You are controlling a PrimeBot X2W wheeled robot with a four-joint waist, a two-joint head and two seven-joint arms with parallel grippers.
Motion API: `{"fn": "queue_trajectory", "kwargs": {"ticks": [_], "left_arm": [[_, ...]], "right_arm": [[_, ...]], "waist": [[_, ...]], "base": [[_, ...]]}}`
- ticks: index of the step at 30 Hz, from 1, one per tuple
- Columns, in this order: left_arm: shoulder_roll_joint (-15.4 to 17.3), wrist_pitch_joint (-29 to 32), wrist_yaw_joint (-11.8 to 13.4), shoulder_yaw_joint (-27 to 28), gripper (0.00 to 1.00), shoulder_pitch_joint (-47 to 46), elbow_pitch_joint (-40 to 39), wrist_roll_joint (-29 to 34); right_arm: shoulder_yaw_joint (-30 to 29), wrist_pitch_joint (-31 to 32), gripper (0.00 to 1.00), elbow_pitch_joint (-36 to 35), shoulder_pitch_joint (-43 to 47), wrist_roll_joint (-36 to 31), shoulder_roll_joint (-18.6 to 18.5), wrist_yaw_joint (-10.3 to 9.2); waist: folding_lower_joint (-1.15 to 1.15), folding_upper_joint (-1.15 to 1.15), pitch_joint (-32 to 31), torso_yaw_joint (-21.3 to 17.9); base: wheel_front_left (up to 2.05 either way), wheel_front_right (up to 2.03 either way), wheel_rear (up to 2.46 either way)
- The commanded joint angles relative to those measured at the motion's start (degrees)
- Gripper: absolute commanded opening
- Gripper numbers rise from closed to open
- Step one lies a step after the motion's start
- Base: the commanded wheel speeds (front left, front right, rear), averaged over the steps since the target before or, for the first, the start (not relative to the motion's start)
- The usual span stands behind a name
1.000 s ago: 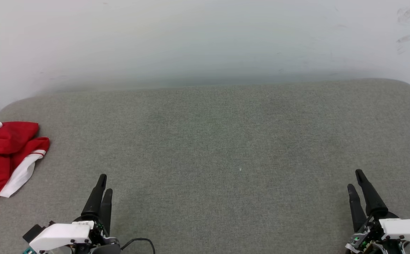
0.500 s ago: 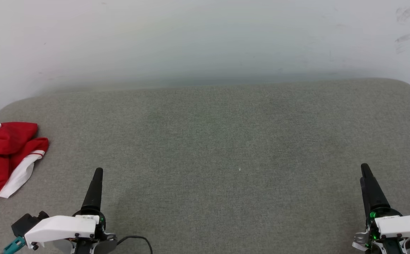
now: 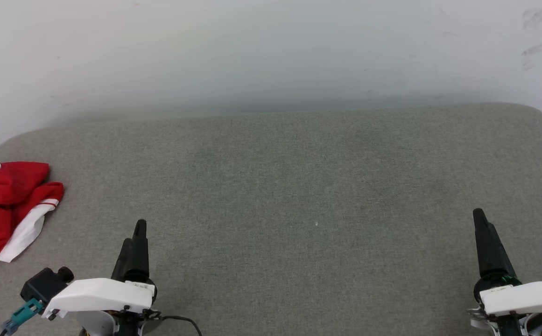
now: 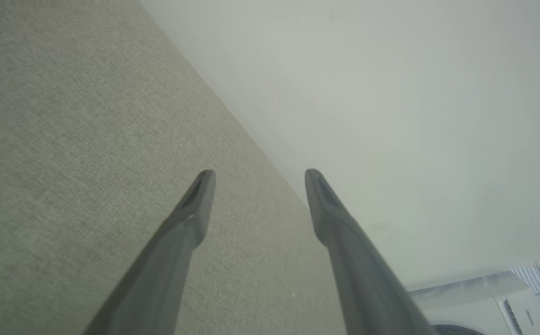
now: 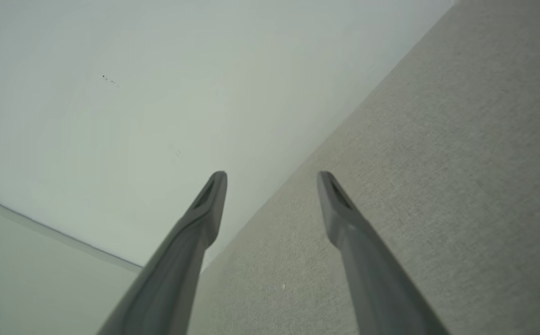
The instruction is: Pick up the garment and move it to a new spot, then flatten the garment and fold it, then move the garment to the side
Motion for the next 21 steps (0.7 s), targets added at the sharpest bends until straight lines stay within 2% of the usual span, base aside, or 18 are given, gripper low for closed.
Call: {"fn": "queue_trajectory", "kwargs": {"ticks": [1, 12, 21], "left_arm": [[0.24, -0.71, 0.4, -0.41, 1.0, -0.13, -1.17, 2.78], [0.32, -2.89, 2.05, -2.07, 1.0, 0.69, -2.45, 14.19], [0.74, -4.32, 3.23, -3.03, 1.0, 1.38, -3.32, 20.69]], "right_arm": [[0.21, -0.66, 1.0, -1.51, -0.01, -2.63, -0.08, 0.01], [1.58, -2.84, 1.0, -3.37, 1.44, -13.58, -0.08, 0.02], [1.95, -4.31, 1.0, -4.13, 2.21, -20.4, -0.07, 0.02]], "waist": [[0.0, 0.0, -0.02, 0.02], [0.0, 0.0, -0.1, 0.04], [0.0, 0.0, -0.17, 0.06]], "base": [[0.0, 0.0, 0.0], [0.0, 0.0, 0.0], [0.0, 0.0, 0.0]]}}
